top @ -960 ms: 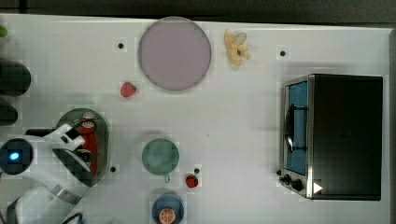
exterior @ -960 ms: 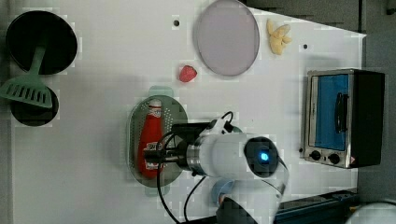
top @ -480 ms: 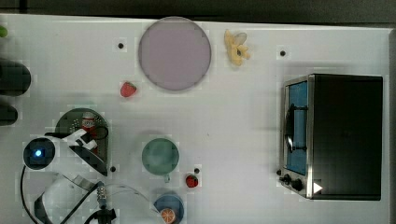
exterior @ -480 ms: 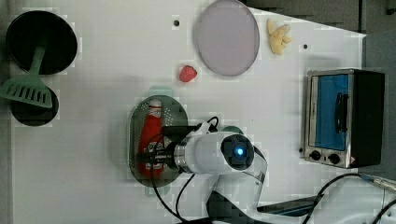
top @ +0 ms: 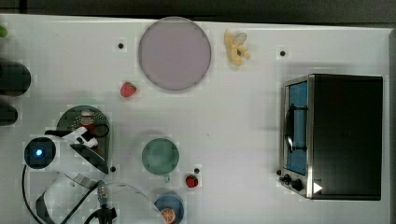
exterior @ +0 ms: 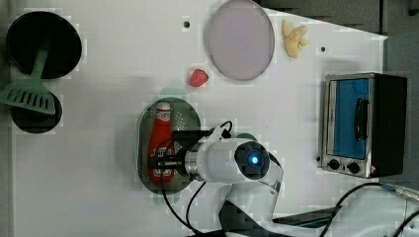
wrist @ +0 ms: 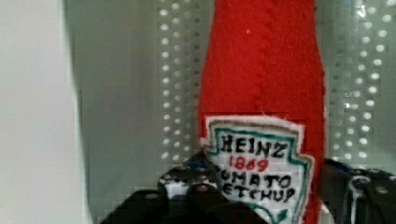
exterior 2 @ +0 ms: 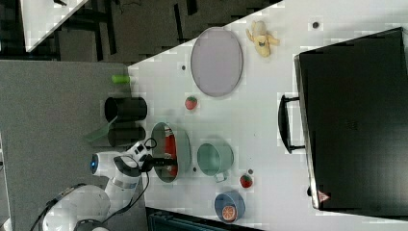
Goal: Pick ketchup from strainer and place it on the table
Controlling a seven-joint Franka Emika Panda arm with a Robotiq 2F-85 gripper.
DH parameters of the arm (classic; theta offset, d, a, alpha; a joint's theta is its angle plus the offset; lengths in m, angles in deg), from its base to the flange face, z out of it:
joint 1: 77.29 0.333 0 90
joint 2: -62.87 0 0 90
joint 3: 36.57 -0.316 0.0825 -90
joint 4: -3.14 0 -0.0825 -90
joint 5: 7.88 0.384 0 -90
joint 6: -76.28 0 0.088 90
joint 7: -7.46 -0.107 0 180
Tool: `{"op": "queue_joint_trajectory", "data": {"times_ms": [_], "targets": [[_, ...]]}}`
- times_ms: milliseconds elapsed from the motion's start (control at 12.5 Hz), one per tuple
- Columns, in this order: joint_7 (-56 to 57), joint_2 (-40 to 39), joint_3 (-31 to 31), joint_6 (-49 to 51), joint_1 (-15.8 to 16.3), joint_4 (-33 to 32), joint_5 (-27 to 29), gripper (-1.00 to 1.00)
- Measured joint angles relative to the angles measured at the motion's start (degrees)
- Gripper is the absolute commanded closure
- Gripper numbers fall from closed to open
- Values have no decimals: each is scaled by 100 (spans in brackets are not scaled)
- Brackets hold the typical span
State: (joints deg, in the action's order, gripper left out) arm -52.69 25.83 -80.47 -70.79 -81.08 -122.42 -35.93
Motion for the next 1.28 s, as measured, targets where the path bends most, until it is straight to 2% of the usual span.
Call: {"op": "queue_joint_trajectory", "data": {"times_ms": [240,480,640,1040,1280], "targets": [[-35,406,-238,604,-123,-11,393,-18],[-84,1263,-730,1069,-399,134,1357,-18],[-84,1705,-1030,1376,-540,571,1953,-18],[-84,1961,-1088,2652,-709,1986,2084,-18],[39,1979,-867,3549,-1071,2445,2085,-18]]}}
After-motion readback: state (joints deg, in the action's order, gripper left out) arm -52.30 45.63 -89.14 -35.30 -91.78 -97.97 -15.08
